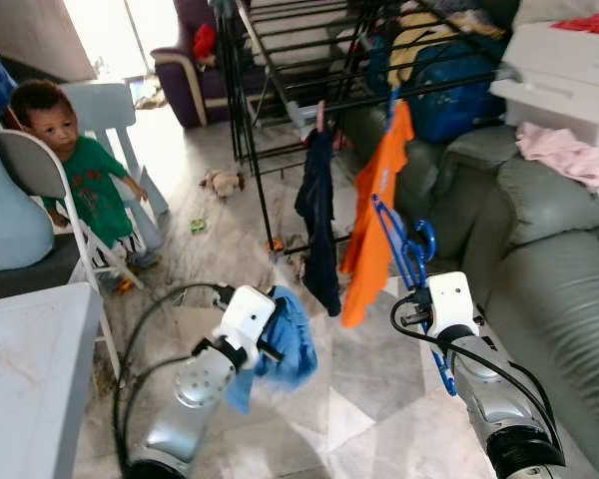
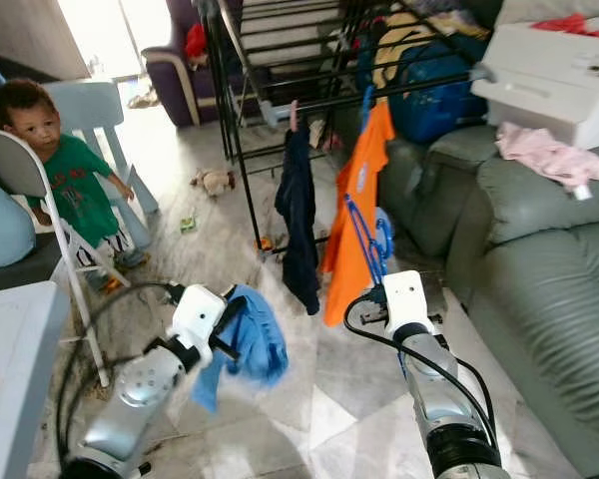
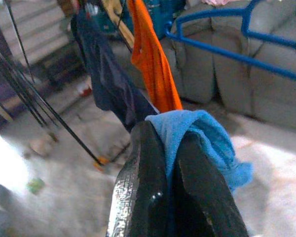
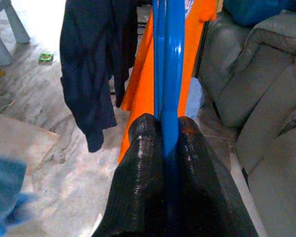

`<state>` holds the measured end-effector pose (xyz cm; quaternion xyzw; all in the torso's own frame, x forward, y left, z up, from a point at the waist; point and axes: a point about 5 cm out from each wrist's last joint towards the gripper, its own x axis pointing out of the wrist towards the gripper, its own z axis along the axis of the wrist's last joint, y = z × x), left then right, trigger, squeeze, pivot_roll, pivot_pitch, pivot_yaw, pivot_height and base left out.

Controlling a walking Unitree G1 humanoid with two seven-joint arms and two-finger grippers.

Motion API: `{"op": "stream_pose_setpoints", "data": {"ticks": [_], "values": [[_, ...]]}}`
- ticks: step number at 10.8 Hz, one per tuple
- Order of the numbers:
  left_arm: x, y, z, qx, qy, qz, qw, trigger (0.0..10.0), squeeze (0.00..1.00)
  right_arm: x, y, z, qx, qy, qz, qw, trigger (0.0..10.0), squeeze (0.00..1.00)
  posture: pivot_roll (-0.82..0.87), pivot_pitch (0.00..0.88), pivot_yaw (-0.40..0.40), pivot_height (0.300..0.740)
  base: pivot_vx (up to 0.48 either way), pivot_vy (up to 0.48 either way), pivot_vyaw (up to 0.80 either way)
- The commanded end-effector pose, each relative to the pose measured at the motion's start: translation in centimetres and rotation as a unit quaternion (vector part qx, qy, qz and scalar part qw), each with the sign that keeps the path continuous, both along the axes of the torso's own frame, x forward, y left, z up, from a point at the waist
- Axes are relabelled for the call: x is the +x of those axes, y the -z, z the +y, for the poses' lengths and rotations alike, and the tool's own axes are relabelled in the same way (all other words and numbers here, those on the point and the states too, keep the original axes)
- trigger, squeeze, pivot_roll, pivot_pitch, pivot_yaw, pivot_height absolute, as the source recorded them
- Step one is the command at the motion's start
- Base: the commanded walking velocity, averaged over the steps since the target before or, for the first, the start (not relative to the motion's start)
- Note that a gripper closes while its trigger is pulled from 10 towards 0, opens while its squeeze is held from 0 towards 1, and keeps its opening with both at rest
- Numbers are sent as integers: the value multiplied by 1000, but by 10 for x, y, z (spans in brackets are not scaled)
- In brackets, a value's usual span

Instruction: Hang hanger

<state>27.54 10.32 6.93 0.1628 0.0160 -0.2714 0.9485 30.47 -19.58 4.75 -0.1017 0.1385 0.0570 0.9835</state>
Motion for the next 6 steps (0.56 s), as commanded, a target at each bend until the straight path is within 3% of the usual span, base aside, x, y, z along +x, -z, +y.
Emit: {"op": "stream_pose_setpoints", "data": {"ticks": [1,3,6], "values": [[9,-15,-1,22,9,-42,999,10000,0,4,-7,-2,1,-2,-7,1000,10000,0,-89,0,71,740,0,0,0],[16,-17,9,16,-15,-38,999,10000,0,8,-9,-4,7,-4,-8,1000,10000,0,-90,0,75,740,0,0,0],[7,-10,2,13,2,-25,1000,10000,0,3,-7,12,31,-48,-3,998,10000,0,-84,0,74,740,0,0,-267]]}}
